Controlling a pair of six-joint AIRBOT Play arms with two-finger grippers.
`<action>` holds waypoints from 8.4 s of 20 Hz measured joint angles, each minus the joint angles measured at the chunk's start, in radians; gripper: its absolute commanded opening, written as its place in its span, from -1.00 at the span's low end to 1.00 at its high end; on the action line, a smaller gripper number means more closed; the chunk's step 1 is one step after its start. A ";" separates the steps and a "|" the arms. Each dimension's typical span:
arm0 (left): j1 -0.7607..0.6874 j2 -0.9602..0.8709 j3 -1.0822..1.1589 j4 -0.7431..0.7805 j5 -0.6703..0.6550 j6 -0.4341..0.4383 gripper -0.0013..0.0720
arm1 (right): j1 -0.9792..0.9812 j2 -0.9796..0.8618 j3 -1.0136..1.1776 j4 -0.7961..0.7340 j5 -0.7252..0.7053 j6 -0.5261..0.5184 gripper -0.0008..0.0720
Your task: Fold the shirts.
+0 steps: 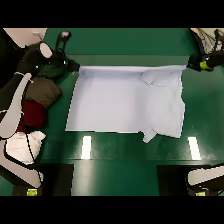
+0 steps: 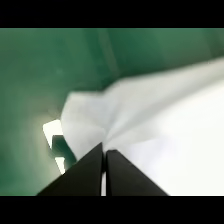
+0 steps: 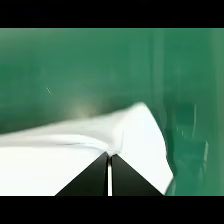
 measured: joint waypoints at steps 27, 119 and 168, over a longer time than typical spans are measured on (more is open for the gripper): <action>0.313 0.463 -0.790 -0.285 -0.316 -0.039 0.79 | -0.083 0.405 -0.363 0.237 0.357 -0.174 -0.11; 0.116 0.325 -0.479 -0.566 -0.059 -0.040 -0.91 | -0.184 0.210 -0.301 0.251 0.267 -0.137 0.67; -0.422 -0.209 0.003 -0.528 0.027 -0.167 -0.91 | 0.351 0.185 0.140 0.486 0.466 -0.135 -0.94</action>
